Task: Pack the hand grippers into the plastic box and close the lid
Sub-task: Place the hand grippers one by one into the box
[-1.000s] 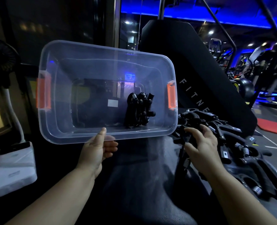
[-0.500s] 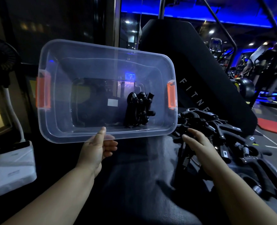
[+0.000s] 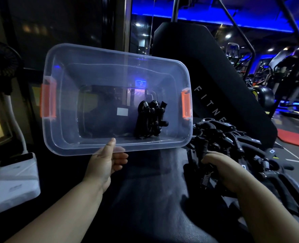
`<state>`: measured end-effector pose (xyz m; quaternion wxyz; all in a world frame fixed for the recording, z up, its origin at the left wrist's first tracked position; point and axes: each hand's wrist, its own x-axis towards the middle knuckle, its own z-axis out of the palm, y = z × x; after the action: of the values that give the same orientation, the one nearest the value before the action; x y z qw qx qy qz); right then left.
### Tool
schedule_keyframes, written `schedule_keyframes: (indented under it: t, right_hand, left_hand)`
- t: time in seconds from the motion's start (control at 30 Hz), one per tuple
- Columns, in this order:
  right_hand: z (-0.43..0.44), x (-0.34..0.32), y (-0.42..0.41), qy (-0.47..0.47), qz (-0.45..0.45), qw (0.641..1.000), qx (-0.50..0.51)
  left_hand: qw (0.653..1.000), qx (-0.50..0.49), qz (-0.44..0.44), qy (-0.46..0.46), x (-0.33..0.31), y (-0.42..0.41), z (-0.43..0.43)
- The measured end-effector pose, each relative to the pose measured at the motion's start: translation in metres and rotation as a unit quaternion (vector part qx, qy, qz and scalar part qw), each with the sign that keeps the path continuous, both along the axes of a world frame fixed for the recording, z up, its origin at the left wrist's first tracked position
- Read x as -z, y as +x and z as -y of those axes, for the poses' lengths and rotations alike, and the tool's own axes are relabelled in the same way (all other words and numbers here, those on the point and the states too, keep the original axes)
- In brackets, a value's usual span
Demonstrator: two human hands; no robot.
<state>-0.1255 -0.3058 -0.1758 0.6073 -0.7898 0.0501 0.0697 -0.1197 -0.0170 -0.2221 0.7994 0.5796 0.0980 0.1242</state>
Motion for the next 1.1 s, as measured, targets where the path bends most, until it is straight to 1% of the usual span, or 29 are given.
schedule_keyframes:
  t: [0.03,0.07,0.2,0.43,0.6,0.7,0.8,0.93,1.03,1.1]
  right_hand:
    - [0.001,-0.001,0.0,-0.015,0.0,1.0,-0.02]
    - [0.005,-0.002,0.001,-0.033,0.003,0.999,-0.019]
    - [0.009,-0.006,-0.001,-0.024,0.038,0.998,-0.04]
    - [0.025,-0.018,-0.004,0.058,0.122,0.99,-0.043]
    - [0.002,-0.033,-0.012,0.109,0.203,0.972,-0.048]
    - [-0.022,-0.042,-0.005,0.112,0.22,0.968,-0.051]
    - [-0.049,-0.044,0.013,0.081,0.221,0.97,-0.054]
    - [-0.078,-0.044,0.041,-0.002,0.246,0.969,-0.019]
    - [-0.099,-0.041,0.064,-0.037,0.256,0.966,0.004]
    - [-0.109,-0.037,0.08,-0.097,0.254,0.962,0.021]
  left_hand:
    - [1.0,0.002,-0.002,-0.004,-0.001,0.0,0.0]
    - [1.0,0.006,-0.004,-0.01,-0.002,-0.001,0.0]
    - [0.999,0.023,-0.011,-0.039,-0.004,-0.003,-0.001]
    - [0.998,0.032,-0.017,-0.056,-0.005,-0.005,-0.002]
    - [0.998,0.026,-0.02,-0.05,-0.005,-0.005,-0.002]
    - [0.998,0.026,-0.022,-0.047,-0.006,-0.006,-0.002]
    - [0.998,0.03,-0.023,-0.049,-0.007,-0.007,-0.002]
    - [0.998,0.036,-0.017,-0.054,-0.008,-0.009,-0.001]
    - [0.997,0.04,-0.007,-0.07,-0.007,-0.008,-0.002]
    - [0.994,0.047,-0.003,-0.095,-0.007,-0.007,-0.002]
